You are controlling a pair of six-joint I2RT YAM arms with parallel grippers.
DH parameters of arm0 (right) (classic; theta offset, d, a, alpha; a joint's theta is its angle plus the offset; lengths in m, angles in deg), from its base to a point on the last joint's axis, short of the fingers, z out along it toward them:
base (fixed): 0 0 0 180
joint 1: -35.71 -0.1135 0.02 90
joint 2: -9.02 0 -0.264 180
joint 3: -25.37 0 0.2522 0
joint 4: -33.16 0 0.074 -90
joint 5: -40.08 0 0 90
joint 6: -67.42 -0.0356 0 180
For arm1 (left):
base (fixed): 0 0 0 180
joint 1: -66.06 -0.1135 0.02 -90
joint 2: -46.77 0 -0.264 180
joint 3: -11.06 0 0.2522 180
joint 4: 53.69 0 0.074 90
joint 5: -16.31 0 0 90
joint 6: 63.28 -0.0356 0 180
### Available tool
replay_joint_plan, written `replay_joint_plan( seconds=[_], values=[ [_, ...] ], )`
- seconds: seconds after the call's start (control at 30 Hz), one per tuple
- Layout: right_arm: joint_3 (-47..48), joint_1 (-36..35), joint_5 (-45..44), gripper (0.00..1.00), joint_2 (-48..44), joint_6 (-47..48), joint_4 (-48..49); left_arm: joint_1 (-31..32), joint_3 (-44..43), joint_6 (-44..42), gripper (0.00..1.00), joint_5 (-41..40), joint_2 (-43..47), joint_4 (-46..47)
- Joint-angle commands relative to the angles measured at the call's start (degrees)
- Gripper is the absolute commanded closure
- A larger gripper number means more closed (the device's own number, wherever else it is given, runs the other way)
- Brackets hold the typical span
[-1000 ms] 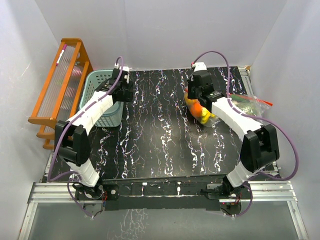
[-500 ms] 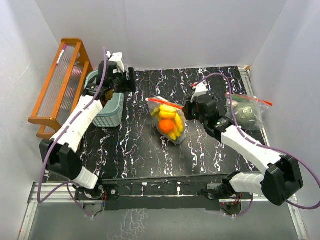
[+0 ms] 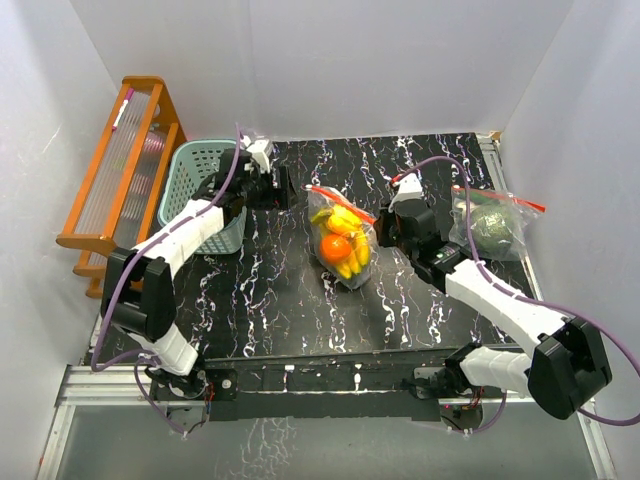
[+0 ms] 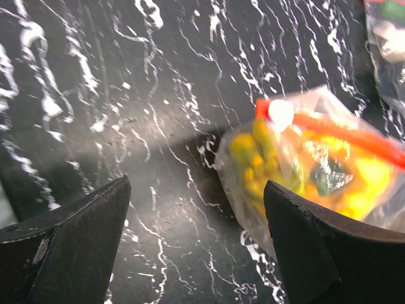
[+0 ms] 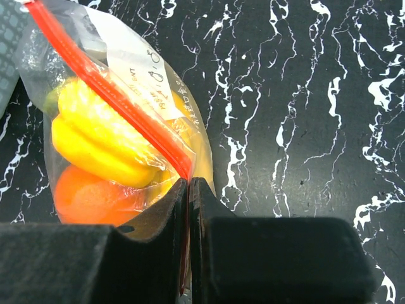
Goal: Open the zip-top bag and remove the fake food
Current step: Adjust the zipper food storage bag at the center of the board.
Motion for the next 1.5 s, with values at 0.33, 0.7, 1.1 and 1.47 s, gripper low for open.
replay_joint_plan(
  seconds=[0.33, 0.7, 1.1, 1.47],
  values=[
    [-1.1, 1.2, -0.3, 0.92, -1.7, 1.2, 3.6, 0.2, 10.2, 13.3, 0.30, 27.0, 1.0, 28.4],
    [-0.1, 1.2, 1.8, 0.92, -3.6, 0.8, 2.6, 0.3, 10.4, 17.0, 0.64, 29.1, -3.7, 30.8],
    [0.8, 1.2, 2.9, 0.92, -4.0, 0.7, 1.8, 0.7, 9.9, 19.7, 1.00, 31.1, -7.4, 32.5],
    [2.1, 1.2, 2.8, 0.92, -6.8, 1.4, 0.0, 0.7, 11.1, 16.4, 0.54, 24.6, -4.8, 29.6]
  ],
)
